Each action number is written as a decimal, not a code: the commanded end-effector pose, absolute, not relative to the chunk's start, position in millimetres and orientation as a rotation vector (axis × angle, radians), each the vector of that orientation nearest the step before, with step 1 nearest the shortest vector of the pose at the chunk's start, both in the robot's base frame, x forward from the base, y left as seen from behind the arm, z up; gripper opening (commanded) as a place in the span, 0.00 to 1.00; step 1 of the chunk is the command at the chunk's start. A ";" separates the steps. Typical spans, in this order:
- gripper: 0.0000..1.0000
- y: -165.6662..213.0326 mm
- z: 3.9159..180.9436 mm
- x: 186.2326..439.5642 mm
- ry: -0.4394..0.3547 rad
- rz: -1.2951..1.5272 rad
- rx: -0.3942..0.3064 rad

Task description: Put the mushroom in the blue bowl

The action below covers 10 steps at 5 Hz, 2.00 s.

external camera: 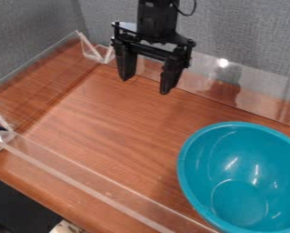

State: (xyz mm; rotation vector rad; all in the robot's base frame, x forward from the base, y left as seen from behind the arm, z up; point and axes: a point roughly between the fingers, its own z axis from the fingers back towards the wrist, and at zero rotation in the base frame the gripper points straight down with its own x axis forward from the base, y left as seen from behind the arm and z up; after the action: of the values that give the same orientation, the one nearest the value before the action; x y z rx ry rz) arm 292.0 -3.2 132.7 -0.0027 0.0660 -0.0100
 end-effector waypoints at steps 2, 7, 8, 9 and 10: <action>1.00 -86.2 106.5 331.9 0.072 -0.187 -0.023; 0.00 -176.4 54.9 354.1 0.084 -0.462 -0.007; 0.00 -169.6 64.0 352.4 0.071 -0.452 -0.011; 0.00 -161.3 72.9 350.3 0.057 -0.440 -0.016; 0.00 -153.1 83.0 348.0 0.042 -0.428 -0.017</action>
State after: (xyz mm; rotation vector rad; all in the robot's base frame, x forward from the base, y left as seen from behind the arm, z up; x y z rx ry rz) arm 342.3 -153.6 48.3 0.0010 0.1352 -0.4294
